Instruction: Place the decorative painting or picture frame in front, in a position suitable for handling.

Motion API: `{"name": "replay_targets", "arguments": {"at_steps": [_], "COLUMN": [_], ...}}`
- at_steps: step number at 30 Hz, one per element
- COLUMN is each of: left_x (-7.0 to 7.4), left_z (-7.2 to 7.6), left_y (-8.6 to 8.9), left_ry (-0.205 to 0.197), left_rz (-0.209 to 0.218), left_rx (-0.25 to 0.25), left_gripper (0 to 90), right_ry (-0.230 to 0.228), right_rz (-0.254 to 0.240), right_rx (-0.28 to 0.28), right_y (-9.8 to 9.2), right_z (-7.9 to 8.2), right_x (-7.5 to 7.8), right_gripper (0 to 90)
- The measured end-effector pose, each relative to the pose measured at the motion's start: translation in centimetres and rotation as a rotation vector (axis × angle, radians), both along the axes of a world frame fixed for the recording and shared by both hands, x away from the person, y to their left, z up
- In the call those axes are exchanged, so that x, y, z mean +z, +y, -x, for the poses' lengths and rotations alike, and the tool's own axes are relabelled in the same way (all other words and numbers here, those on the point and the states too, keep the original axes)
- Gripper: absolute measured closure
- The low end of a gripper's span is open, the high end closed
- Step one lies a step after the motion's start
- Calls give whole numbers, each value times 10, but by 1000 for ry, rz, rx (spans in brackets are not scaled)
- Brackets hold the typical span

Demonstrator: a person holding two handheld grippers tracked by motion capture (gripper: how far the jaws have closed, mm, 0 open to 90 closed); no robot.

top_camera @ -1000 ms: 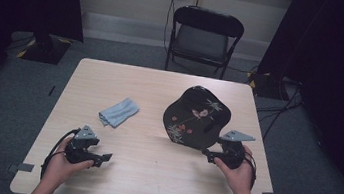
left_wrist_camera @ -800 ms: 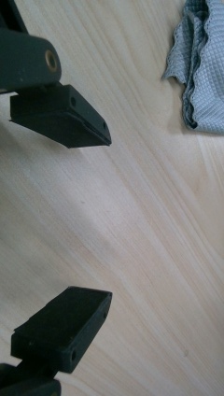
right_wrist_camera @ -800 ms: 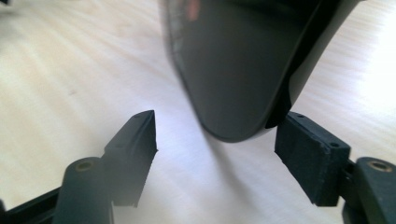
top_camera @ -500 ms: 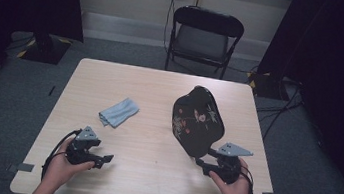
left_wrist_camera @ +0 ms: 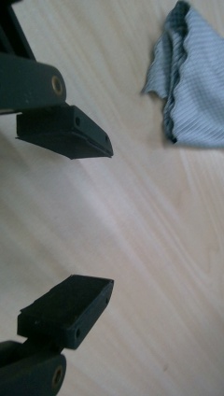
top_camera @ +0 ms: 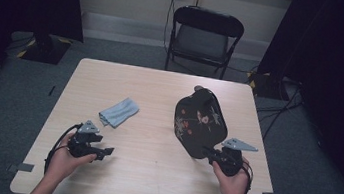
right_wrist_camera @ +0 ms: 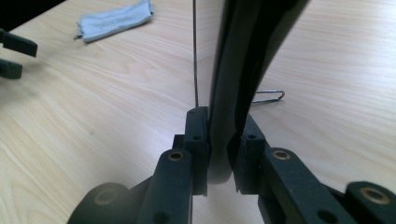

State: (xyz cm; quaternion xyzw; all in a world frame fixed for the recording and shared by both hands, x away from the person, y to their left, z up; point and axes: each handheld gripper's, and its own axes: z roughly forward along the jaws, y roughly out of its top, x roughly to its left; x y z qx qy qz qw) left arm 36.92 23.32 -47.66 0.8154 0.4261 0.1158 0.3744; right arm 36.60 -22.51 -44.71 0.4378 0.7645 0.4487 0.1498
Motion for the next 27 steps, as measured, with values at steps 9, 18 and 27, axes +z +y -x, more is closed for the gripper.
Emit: {"name": "replay_targets", "arguments": {"at_steps": [9,18,27], "left_x": [9,7,-3], "left_z": [-39,-89,-83], "left_y": [-6,-9,-12], "left_ry": [-24,-36,43], "left_rz": [-52,-91,-86], "left_rx": [44,112,120], "left_gripper": [514,483,473], "right_ry": [9,9,9], "right_rz": [0,9,6], "right_rx": [-37,-42,-36], "right_y": [-15,-15,-16], "right_z": [9,11,11], "right_x": [1,1,1], "right_gripper": [787,787,786]}}
